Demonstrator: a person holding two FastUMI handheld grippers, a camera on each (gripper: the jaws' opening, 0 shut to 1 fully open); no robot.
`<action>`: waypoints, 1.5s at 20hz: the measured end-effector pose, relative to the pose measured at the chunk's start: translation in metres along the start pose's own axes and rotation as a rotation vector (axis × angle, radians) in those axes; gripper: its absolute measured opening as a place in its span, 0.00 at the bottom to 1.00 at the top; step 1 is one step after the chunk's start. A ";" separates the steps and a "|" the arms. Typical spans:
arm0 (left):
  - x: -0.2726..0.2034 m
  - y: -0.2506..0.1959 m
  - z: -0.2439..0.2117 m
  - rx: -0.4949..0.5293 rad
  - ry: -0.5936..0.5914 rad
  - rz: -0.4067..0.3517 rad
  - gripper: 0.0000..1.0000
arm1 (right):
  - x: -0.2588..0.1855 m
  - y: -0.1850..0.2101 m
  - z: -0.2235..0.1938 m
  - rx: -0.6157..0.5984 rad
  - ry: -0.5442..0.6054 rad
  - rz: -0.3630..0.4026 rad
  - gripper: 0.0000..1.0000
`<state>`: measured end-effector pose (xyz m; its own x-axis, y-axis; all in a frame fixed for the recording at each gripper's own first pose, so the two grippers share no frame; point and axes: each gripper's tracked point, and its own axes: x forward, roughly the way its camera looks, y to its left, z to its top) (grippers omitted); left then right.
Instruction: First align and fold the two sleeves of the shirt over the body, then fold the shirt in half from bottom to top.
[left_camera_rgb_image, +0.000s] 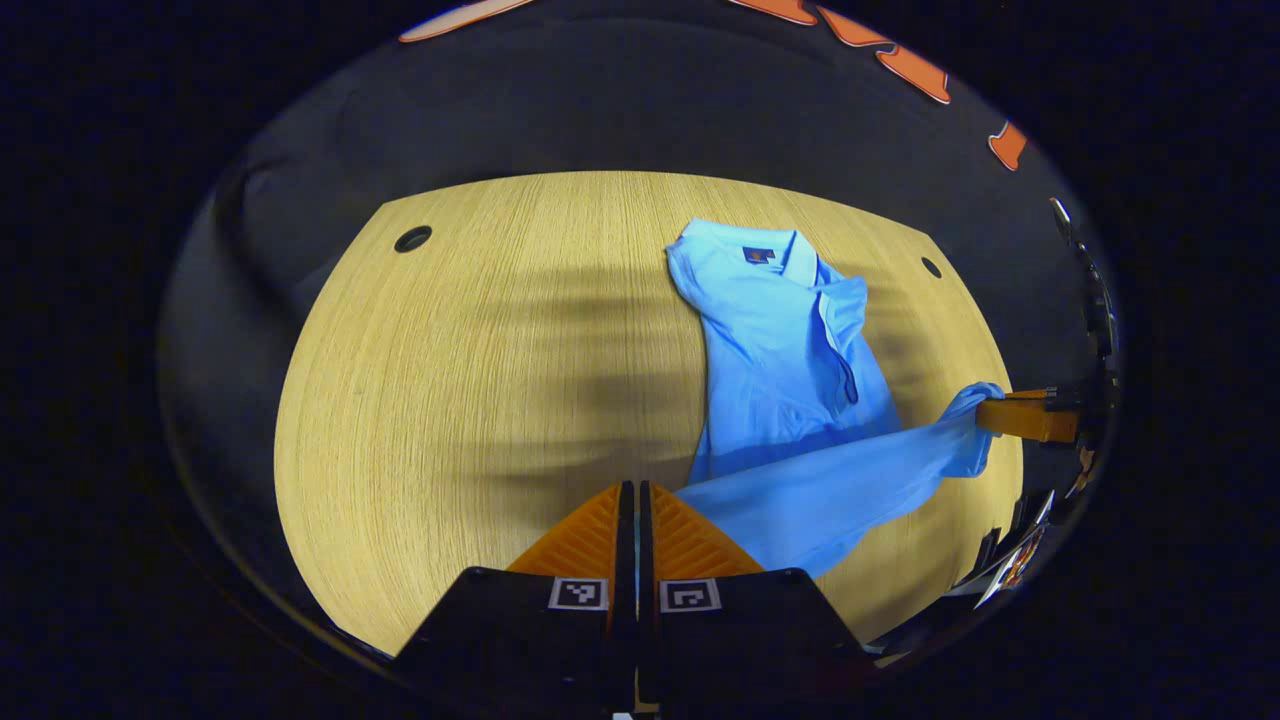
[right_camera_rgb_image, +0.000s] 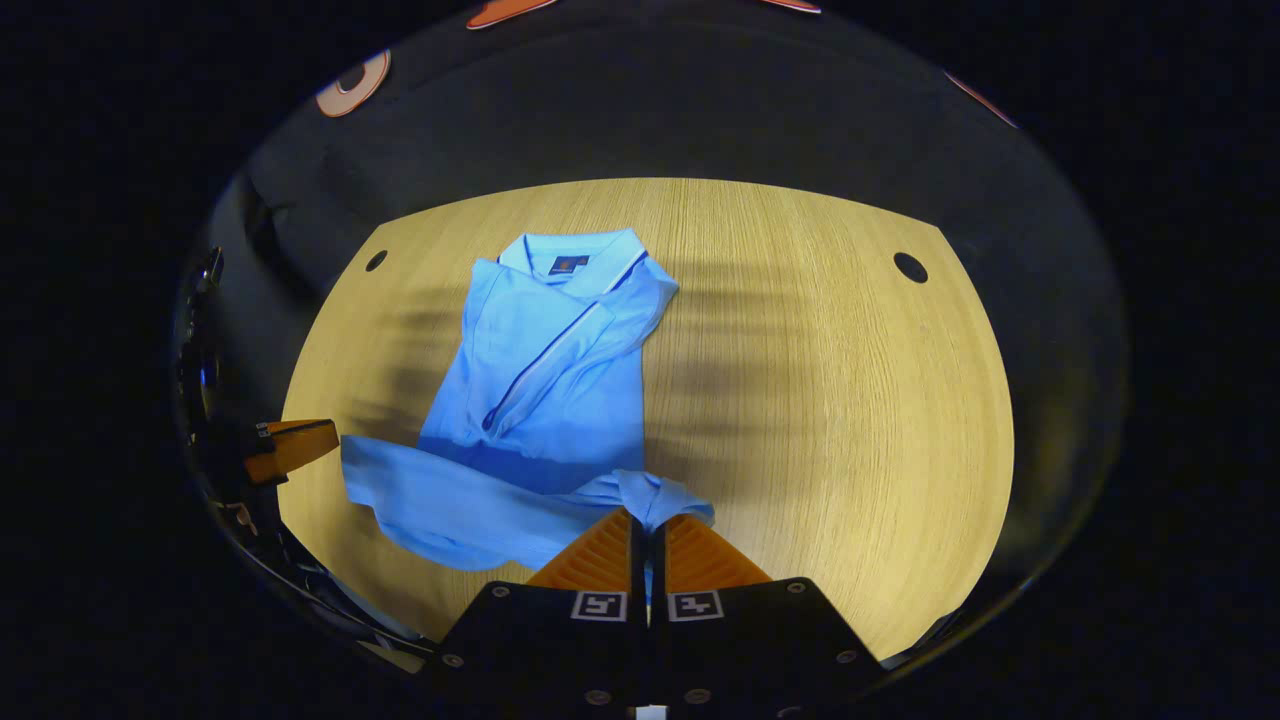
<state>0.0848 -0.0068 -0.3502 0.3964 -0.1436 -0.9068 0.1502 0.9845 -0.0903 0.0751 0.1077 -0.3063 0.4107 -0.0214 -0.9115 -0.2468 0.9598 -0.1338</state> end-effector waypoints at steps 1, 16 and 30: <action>0.005 -0.003 0.013 -0.002 -0.002 -0.013 0.06 | 0.002 -0.001 0.014 0.014 -0.008 0.008 0.01; 0.080 -0.024 0.057 -0.011 0.153 -0.202 0.05 | 0.072 -0.018 0.092 0.107 0.016 0.014 0.01; 0.105 -0.020 0.032 0.111 0.166 -0.002 0.80 | 0.067 -0.012 0.076 0.058 -0.009 0.045 0.01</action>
<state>0.1518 -0.0448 -0.4303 0.2422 -0.1175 -0.9631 0.2531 0.9659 -0.0542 0.1724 0.1161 -0.3360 0.4084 0.0246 -0.9125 -0.2143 0.9743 -0.0696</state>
